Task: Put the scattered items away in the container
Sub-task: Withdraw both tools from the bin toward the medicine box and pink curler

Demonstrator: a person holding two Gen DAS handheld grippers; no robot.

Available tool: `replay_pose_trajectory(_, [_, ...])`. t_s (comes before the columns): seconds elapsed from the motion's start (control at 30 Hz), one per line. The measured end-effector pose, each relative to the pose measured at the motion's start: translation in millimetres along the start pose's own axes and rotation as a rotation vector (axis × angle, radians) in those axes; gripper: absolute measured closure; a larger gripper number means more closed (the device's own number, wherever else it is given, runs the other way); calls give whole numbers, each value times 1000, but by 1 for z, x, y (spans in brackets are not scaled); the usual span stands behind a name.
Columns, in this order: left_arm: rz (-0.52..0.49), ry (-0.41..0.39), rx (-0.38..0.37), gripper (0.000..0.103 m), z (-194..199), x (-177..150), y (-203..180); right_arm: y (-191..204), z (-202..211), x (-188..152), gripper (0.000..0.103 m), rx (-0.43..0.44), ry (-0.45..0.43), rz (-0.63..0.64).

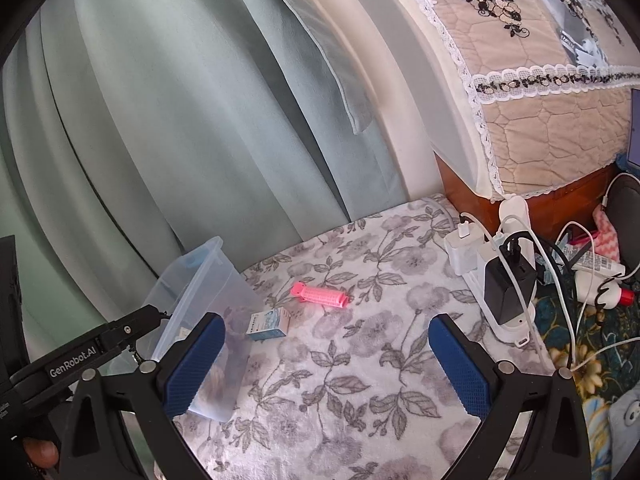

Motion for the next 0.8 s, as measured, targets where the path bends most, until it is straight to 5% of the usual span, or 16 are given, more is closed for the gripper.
replay_pose_trajectory(0.27, [-57, 52, 11, 34, -41, -13, -16, -11, -30, -16, 0, 24, 72, -11])
replay_pose_trajectory(0.8, [-13, 167, 20, 34, -138, -35, -16, -40, -119, -42, 0, -2, 209, 9])
Point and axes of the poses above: each gripper's, at about its wrist camera, not at the fingertips, and z roughly against the way its jaws point, y to its left, x to its top, the point moved 7 cm from there along -z, roughly the way its jaws point, and after that the axes turned 2 degrees about -x, right-handed, at the moved point
